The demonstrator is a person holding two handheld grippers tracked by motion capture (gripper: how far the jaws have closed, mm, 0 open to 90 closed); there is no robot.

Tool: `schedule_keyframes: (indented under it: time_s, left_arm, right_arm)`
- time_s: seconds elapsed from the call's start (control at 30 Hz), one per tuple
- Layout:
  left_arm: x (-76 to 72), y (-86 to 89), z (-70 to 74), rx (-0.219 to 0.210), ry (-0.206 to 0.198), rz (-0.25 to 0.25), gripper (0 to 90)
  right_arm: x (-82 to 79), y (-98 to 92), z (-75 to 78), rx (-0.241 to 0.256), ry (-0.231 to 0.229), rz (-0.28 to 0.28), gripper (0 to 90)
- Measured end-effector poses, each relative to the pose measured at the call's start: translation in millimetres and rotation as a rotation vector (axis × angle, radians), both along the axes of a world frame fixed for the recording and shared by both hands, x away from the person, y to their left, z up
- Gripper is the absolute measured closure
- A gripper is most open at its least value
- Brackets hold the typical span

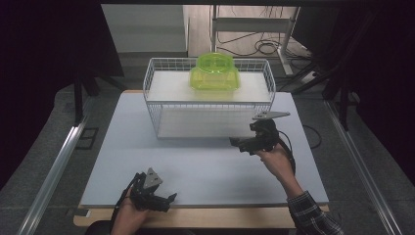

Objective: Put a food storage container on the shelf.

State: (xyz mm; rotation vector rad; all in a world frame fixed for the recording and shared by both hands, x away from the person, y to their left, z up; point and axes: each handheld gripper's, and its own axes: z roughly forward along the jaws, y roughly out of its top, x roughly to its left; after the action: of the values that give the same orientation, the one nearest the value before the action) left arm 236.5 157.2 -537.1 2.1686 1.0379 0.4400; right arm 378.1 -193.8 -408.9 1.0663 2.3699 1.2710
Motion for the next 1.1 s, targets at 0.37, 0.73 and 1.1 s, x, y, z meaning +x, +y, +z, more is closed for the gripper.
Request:
schedule_keyframes:
  time_s: [0.37,0.73,1.1]
  left_arm:
    - [-0.1,-0.6,-0.2,0.005,0.000,-0.003,1.2]
    - [-0.7,-1.1,0.2,0.003,-0.002,-0.007,1.2]
    - [-0.2,-0.3,-0.2,0.001,-0.002,-0.007,1.3]
  right_arm:
    - [-11.0,-2.4,-18.1,-0.013,-0.016,0.004,0.2]
    - [-23.0,-10.4,-32.4,-0.025,-0.001,-0.004,0.2]
    - [-35.6,-20.3,-45.0,-0.060,0.000,-0.016,0.0]
